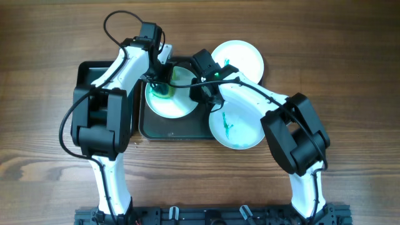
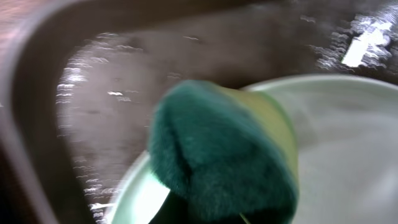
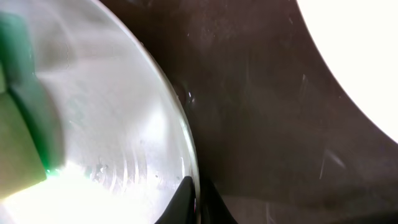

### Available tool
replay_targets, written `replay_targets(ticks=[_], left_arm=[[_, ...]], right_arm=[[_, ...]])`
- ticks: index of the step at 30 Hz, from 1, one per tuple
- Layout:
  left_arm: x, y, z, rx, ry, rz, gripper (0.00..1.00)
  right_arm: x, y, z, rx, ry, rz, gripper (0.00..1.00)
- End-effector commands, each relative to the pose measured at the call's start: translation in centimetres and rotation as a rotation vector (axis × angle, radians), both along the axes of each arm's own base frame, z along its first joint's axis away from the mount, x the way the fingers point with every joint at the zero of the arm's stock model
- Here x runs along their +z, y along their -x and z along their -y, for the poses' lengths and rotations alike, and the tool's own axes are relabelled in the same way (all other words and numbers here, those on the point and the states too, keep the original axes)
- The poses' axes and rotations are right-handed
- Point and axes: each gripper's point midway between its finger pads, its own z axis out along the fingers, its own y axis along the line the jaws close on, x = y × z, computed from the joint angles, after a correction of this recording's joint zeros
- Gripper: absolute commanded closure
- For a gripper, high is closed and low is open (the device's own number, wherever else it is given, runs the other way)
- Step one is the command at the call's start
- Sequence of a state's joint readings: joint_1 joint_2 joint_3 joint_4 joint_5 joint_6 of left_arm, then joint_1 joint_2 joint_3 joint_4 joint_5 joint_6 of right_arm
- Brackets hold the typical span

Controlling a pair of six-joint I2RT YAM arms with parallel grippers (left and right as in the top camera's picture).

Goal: Clean dirty plates on tray and stack at the side
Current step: 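Scrub the left plate again with the sponge in the left gripper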

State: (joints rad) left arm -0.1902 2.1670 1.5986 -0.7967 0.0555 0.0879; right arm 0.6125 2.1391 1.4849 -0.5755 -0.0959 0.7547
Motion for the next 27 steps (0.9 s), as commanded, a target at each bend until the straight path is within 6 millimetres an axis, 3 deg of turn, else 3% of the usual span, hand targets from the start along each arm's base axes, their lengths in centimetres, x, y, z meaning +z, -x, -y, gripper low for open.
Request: replay_targets(ticks=[1, 5, 9, 12, 14, 15, 17, 19, 21, 23, 25, 27], left_arm=[[0.7, -0.8, -4.6, 0.256, -0.192, 0.055, 0.96], [0.0, 4.0, -4.1, 0.334, -0.194, -0.137, 0.96], [0.0, 6.3, -3.7, 0.424, -0.172, -0.234, 0.96], [0.0, 6.2, 0.4, 0.277, 0.055, -0.281, 0.96], [1.1, 5.8, 4.6, 0.085, 0.291, -0.276, 0.96], [1.5, 5.3, 5.7, 0.035, 0.357, -0.252, 0.96], [1.6, 4.1, 5.9, 0.027, 0.362, -0.202, 0.96], [0.8, 2.9, 3.9, 0.077, 0.249, -0.148, 0.96], [0.0, 2.0, -1.1, 0.289, -0.017, -0.090, 0.96], [0.4, 2.1, -5.7, 0.466, -0.250, -0.033, 0.96], [0.7, 3.1, -7.1, 0.512, -0.331, -0.044, 0.96], [0.6, 4.1, -6.6, 0.485, -0.323, -0.089, 0.96]], right_arm=[[-2.7, 1.4, 1.9, 0.009, 0.093, -0.042, 0.96], [-2.7, 1.3, 1.8, 0.009, 0.091, -0.039, 0.96], [-2.7, 1.2, 1.8, 0.009, 0.089, -0.037, 0.96], [-2.7, 1.2, 1.8, 0.009, 0.089, -0.037, 0.96], [-2.7, 1.2, 1.8, 0.009, 0.089, -0.037, 0.96], [-2.7, 1.2, 1.8, 0.009, 0.090, -0.037, 0.96], [-2.7, 1.3, 1.8, 0.009, 0.090, -0.038, 0.96], [-2.7, 1.3, 1.8, 0.017, 0.092, -0.036, 0.96], [-2.7, 1.3, 1.8, 0.016, 0.091, -0.037, 0.96], [-2.7, 1.3, 1.8, 0.016, 0.091, -0.036, 0.96], [-2.7, 1.2, 1.8, 0.016, 0.091, -0.036, 0.96], [-2.7, 1.2, 1.8, 0.016, 0.090, -0.035, 0.96]])
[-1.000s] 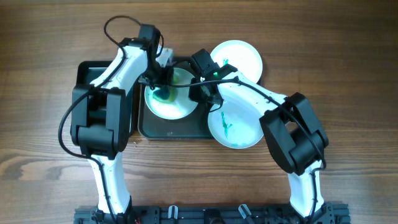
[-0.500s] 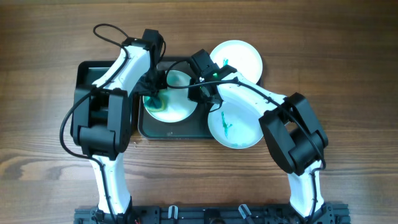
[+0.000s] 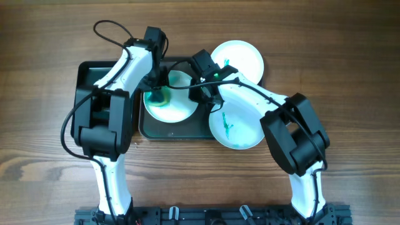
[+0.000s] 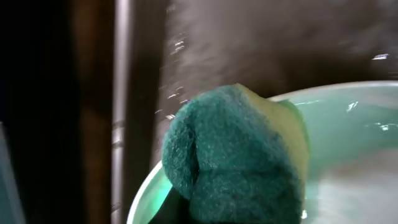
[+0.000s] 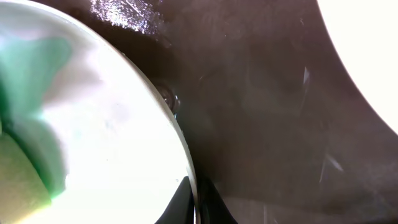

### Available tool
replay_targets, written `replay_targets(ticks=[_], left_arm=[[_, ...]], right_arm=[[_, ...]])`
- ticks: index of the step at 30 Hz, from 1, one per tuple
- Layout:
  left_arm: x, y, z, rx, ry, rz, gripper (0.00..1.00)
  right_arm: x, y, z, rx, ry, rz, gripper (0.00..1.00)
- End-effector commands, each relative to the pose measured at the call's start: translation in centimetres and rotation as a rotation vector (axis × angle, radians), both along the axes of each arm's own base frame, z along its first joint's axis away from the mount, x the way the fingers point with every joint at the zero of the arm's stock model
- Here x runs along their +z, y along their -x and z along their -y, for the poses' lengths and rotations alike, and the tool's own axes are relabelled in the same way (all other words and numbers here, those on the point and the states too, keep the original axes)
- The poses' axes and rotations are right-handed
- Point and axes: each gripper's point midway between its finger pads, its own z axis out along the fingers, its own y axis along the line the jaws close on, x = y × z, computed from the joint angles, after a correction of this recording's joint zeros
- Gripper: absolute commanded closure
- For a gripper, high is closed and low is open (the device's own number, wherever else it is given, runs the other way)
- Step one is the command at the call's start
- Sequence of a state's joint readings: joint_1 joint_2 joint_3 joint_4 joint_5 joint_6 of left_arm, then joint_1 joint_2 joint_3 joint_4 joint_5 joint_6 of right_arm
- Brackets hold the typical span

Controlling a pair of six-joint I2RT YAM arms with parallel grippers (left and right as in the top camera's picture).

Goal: Clean dirty plates on tray and stack at the side
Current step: 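Scrub the left plate again with the sponge in the left gripper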

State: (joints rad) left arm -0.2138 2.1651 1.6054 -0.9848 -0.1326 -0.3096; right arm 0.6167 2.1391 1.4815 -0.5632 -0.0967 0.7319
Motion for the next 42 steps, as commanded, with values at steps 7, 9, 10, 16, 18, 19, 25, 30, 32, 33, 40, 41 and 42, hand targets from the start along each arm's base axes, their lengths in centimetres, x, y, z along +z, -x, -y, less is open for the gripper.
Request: replay_targets(ticks=[7, 9, 10, 16, 18, 19, 25, 30, 32, 33, 40, 41, 42], left_arm=[[2.7, 3.5, 11.0, -0.484, 0.687, -0.078, 0.96], [2.4, 2.8, 10.4, -0.485, 0.652, -0.053, 0.96], [2.0, 2.3, 9.7, -0.474, 0.602, -0.046, 0.96], [0.6, -1.1, -2.6, 0.042, -0.124, 0.062, 0.96], [0.9, -0.7, -3.8, 0.103, -0.189, 0.067, 0.96], [0.9, -0.3, -3.8, 0.108, -0.192, 0.052, 0.96], [1.5, 0.8, -4.4, 0.141, -0.262, 0.033, 0.96], [4.4, 0.4, -4.6, 0.164, -0.268, 0.098, 0.96], [6.8, -0.3, -4.5, 0.173, -0.250, 0.158, 0.96], [8.5, -0.7, -4.4, 0.180, -0.235, 0.203, 0.96], [16.1, -0.1, -4.5, 0.203, -0.176, 0.373, 0.96], [16.5, 0.1, -4.4, 0.203, -0.167, 0.376, 0.96], [16.5, 0.1, -4.3, 0.201, -0.157, 0.374, 0.96]], right_arm=[[-2.7, 1.2, 2.0, -0.010, 0.092, -0.047, 0.96], [-2.7, 1.2, 2.0, -0.010, 0.091, -0.047, 0.96], [-2.7, 1.2, 2.0, -0.010, 0.091, -0.047, 0.96], [-2.7, 1.2, 2.0, -0.010, 0.091, -0.047, 0.96], [-2.7, 1.2, 2.0, -0.010, 0.091, -0.046, 0.96], [-2.7, 1.2, 2.0, -0.010, 0.091, -0.046, 0.96], [-2.7, 1.2, 1.9, -0.008, 0.084, -0.044, 0.96], [-2.6, 1.3, 1.7, 0.010, 0.076, -0.048, 0.96], [-2.6, 1.3, 1.7, 0.010, 0.076, -0.048, 0.96], [-2.6, 1.3, 1.7, 0.010, 0.076, -0.048, 0.96], [-2.3, 1.1, 0.6, 0.101, 0.037, -0.022, 0.96], [-2.2, 1.0, 0.3, 0.120, 0.025, -0.013, 0.96], [-2.1, 1.0, 0.0, 0.145, 0.014, -0.007, 0.96]])
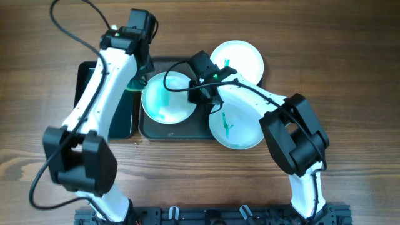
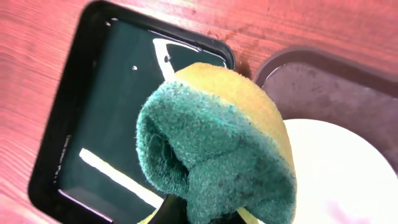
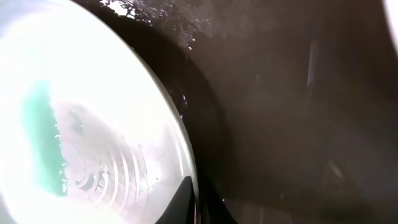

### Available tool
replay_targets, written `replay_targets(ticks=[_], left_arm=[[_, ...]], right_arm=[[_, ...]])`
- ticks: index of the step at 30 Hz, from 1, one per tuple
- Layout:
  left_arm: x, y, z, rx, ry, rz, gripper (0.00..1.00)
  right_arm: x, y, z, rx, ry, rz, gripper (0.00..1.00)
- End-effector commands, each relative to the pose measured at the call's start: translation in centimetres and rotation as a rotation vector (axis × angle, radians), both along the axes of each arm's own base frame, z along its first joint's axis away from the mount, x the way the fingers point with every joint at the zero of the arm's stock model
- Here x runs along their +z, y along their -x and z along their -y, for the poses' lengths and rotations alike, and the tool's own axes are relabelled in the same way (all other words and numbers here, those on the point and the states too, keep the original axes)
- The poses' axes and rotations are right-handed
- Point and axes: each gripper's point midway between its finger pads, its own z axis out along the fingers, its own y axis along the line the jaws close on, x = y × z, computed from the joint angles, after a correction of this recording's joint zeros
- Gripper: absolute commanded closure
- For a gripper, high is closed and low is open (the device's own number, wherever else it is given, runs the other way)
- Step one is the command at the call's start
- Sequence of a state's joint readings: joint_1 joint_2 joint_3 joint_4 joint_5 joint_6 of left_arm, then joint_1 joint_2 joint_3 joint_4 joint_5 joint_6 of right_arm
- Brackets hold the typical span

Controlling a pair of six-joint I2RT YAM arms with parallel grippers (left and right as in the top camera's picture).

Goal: Clean dirty plates on tray and stack at the side
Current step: 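Scrub the left plate again with the sponge in the left gripper, then lift the cleaned plate with the right gripper and place it right of the tray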

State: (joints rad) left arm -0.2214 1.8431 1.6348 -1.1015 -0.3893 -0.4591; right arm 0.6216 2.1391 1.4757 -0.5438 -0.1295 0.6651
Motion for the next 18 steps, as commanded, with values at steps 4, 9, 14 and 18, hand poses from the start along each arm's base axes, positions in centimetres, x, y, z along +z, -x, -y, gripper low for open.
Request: replay_targets(ticks=[4, 9, 14, 18], left_arm=[[1.6, 0.3, 0.8, 0.005, 0.106, 0.028, 0.96], [1.1, 0.6, 3.2, -0.055, 0.230, -0.007, 0.96], [0.9, 1.0, 4.9, -0.087, 0.326, -0.029, 0.96], [0.9, 1.0, 4.9, -0.087, 0.326, -0.030, 0.96]], right_arm=[[3.4, -1.2, 2.5, 0.094, 0.146, 0.128, 0.96], [11.4, -2.4, 6.3, 0.045, 0.470, 0.433, 0.96], [20.2, -0.6, 6.6, 0.022, 0.967, 0.827, 0.96], [24.8, 2.0, 5.6, -0.057, 1.158, 1.020, 0.96]])
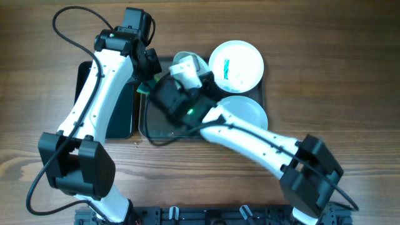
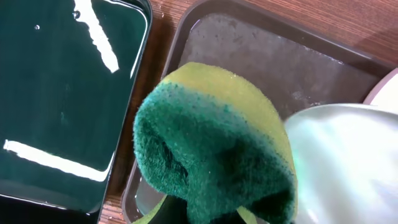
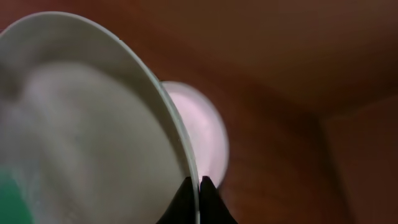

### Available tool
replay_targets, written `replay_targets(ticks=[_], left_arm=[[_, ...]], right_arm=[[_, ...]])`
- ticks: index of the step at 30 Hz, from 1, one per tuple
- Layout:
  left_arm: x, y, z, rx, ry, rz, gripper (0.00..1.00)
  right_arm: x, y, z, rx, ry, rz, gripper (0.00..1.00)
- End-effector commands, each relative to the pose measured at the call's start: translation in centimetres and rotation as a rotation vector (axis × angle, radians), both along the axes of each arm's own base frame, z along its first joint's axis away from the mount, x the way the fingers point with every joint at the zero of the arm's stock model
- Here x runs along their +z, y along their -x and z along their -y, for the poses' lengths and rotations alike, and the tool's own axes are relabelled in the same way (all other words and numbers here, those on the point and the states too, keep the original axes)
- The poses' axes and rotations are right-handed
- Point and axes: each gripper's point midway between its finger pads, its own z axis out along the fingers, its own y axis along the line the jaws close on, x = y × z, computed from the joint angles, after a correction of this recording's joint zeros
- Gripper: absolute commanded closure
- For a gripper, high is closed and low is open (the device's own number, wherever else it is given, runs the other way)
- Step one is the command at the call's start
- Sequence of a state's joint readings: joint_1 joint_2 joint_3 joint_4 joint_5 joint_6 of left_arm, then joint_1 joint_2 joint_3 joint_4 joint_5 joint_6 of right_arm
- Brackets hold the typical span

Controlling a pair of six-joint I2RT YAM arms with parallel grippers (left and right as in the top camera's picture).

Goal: Clean dirty plates on tray and stack at the side
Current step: 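Lift the cleaned plate with the right gripper and place it right of the tray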

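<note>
My right gripper (image 1: 181, 76) is shut on the rim of a white plate (image 1: 186, 64), held lifted and tilted over the back of the brown tray (image 1: 164, 130). In the right wrist view the fingers (image 3: 185, 194) pinch that plate's (image 3: 93, 130) edge. My left gripper (image 1: 145, 86) is shut on a green and yellow sponge (image 2: 211, 143) at the tray's left edge, close to the held plate (image 2: 345, 162). A plate with a green smear (image 1: 236, 59) lies at the back right. Another white plate (image 1: 249, 111) lies in front of it, partly under my right arm.
A dark green basin of water (image 1: 119, 109) sits left of the brown tray, and also shows in the left wrist view (image 2: 62, 93). My right arm stretches diagonally across the tray's front right. Bare wooden table (image 1: 337, 75) surrounds everything.
The plate lay flat in the tray with my right gripper on its rim; now it is lifted and tilted at the tray's back. The sponge has moved from over the basin to the tray's left edge.
The sponge was pressed on the plate in the tray while my right gripper pinched its rim. Then the sponge was at the plate's left edge. Later it was off the plate, over the basin, a faint green smear left behind. Now the plate is raised.
</note>
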State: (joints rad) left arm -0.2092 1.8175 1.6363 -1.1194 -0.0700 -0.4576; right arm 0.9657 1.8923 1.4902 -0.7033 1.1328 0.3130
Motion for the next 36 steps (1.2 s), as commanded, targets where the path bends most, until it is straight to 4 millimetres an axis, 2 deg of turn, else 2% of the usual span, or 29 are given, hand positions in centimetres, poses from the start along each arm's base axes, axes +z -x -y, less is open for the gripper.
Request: replay_targets(ticks=[1, 4, 8, 11, 13, 14, 16, 18, 21, 23, 24, 26, 29, 30, 31, 33, 36], left_arm=[[1.2, -0.2, 0.2, -0.009, 0.025, 0.028, 0.96], [1.2, -0.2, 0.2, -0.009, 0.025, 0.028, 0.96], [1.2, -0.2, 0.2, -0.009, 0.025, 0.028, 0.96], [1.2, -0.3, 0.2, -0.009, 0.025, 0.029, 0.96], [1.2, -0.3, 0.2, -0.009, 0.025, 0.029, 0.96], [1.2, -0.2, 0.2, -0.009, 0.024, 0.028, 0.96], [1.2, -0.3, 0.2, -0.009, 0.025, 0.029, 0.96], [1.1, -0.3, 0.2, -0.009, 0.024, 0.027, 0.96], [0.7, -0.3, 0.3, -0.009, 0.022, 0.016, 0.96], [0.4, -0.3, 0.3, -0.009, 0.021, 0.008, 0.96], [0.4, -0.4, 0.3, -0.009, 0.021, 0.009, 0.96], [0.4, -0.3, 0.3, -0.010, 0.022, 0.008, 0.96], [0.3, -0.1, 1.3, -0.026, 0.075, -0.003, 0.96], [0.3, -0.1, 1.6, -0.031, 0.091, -0.006, 0.96], [0.4, 0.0, 1.7, -0.034, 0.101, -0.009, 0.96], [0.3, 0.3, 1.7, -0.033, 0.099, -0.021, 0.96], [0.2, 0.7, 1.6, -0.032, 0.095, -0.038, 0.96]], right_arm=[[6.9, 1.6, 1.3, -0.114, 0.166, 0.288, 0.96], [7.1, 1.9, 0.8, -0.094, 0.221, 0.276, 0.96], [7.0, 1.7, 0.5, -0.091, 0.181, 0.278, 0.96], [2.4, 0.7, -1.1, 0.040, 0.055, 0.049, 0.96], [-2.1, 0.3, -0.6, 0.026, -0.209, -0.164, 0.96], [-4.5, -0.3, -0.5, 0.048, -0.477, -0.404, 0.96], [-4.2, -1.2, 0.3, 0.080, -0.691, -0.530, 0.96], [-2.1, -2.7, 3.9, 0.104, -0.918, -0.618, 0.96], [-0.8, -4.0, 12.9, -0.054, -1.046, -0.601, 0.96], [-1.1, -3.6, 19.7, -0.208, -1.070, -0.567, 0.96], [-1.5, -3.1, 22.3, -0.278, -1.087, -0.557, 0.96], [-4.0, -1.5, 28.9, -0.486, -1.093, -0.524, 0.96], [-8.0, 1.0, 33.7, -0.692, -1.039, -0.493, 0.96], [-9.0, 1.4, 34.3, -0.732, -1.024, -0.480, 0.96], [-11.0, 2.1, 34.9, -0.788, -1.012, -0.456, 0.96], [-13.4, 2.5, 35.0, -0.799, -1.013, -0.431, 0.96], [-15.9, 3.6, 36.0, -0.861, -0.983, -0.371, 0.96]])
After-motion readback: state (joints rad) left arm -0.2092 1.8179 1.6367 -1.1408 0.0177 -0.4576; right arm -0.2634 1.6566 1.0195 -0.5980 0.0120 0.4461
